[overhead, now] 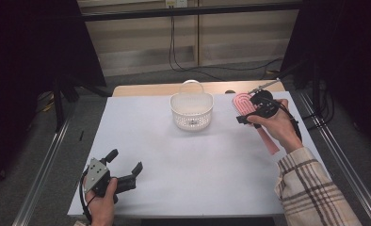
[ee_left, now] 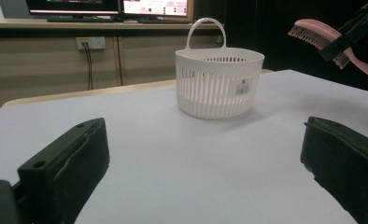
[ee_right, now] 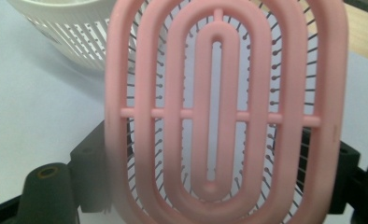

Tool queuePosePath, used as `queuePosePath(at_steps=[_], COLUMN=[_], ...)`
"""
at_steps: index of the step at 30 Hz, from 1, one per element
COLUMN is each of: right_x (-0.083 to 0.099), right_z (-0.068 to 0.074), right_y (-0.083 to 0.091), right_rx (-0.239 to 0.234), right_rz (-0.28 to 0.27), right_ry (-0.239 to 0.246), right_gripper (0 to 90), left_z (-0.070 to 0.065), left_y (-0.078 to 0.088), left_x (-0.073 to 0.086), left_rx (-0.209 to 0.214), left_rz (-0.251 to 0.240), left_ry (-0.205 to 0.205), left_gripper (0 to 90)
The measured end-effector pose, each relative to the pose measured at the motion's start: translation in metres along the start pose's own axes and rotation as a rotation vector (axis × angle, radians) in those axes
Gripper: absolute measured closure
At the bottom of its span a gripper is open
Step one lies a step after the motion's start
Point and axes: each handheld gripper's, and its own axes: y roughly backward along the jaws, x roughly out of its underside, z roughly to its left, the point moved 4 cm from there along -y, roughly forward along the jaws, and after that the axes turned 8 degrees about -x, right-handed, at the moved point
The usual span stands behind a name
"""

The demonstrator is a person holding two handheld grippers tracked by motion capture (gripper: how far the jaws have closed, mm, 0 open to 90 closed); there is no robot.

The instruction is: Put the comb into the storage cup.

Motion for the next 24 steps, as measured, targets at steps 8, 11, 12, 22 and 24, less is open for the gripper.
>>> queuePosePath(at_steps=[8,11,12,22,24], right_x=[-0.006,-0.008,-0.009,-0.016,-0.017], right_z=[0.004,0.006,0.007,0.014,0.015], right_y=[0.004,0.005,0.005,0.008,0.009], right_rx=[0.002,0.002,0.003,-0.01,-0.014], right_rz=[-0.046,-0.068,-0.075,-0.148,-0.158], right_ry=[0.018,0.025,0.028,0.063,0.063], right_gripper=[20.0,20.0,20.1,20.0,20.0], left_z=[0.0,0.0,0.0,0.0,0.0], left_y=[0.0,0.0,0.0,0.0,0.0], left_x=[0.0,0.0,0.0,0.0,0.0], left_rx=[0.001,0.0,0.001,0.001,0.002], left_rz=[-0.001,-0.001,-0.001,-0.001,0.001], left_ry=[0.001,0.001,0.001,0.002,0.0], left_gripper=[1.4,1.4,1.4,1.4,1.4])
